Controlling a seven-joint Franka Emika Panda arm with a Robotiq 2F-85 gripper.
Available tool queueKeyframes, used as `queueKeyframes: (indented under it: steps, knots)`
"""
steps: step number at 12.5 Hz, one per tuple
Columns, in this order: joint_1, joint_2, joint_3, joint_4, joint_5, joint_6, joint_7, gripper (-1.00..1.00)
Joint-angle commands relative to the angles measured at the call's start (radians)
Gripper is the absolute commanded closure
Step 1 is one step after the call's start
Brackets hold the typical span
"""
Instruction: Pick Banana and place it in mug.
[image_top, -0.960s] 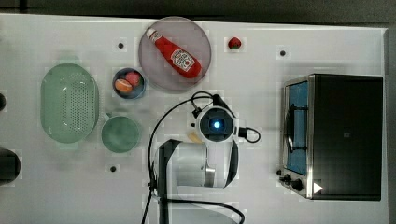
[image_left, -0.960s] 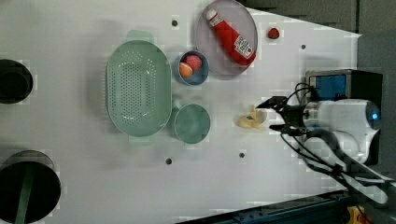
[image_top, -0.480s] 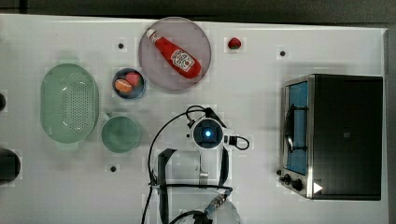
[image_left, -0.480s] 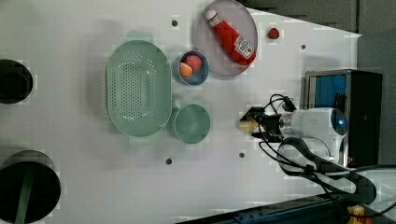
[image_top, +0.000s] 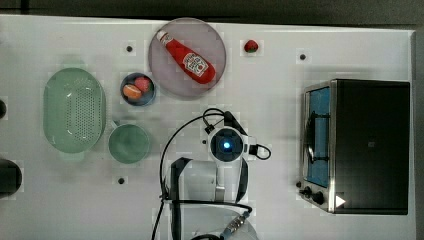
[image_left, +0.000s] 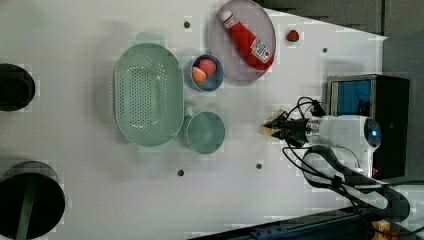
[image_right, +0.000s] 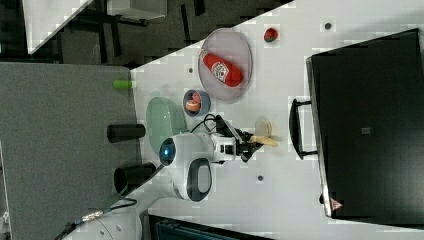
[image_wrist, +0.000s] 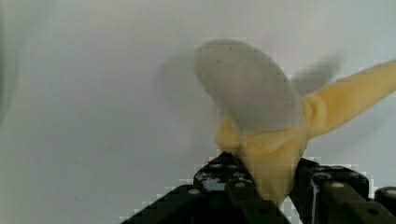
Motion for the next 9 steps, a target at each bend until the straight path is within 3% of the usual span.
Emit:
queueKeyframes:
  steps: [1,6,9]
  knots:
    - [-0.028,-0.125,-0.002,0.029,-0.014,-0.091,-0.029,0.46]
    - [-0.029,-0.453,-0.036,0.136,-0.015,-0.561,-0.030,0.46]
    - [-0.024,-0.556,-0.026,0.215,-0.015,-0.803,-0.028,0.46]
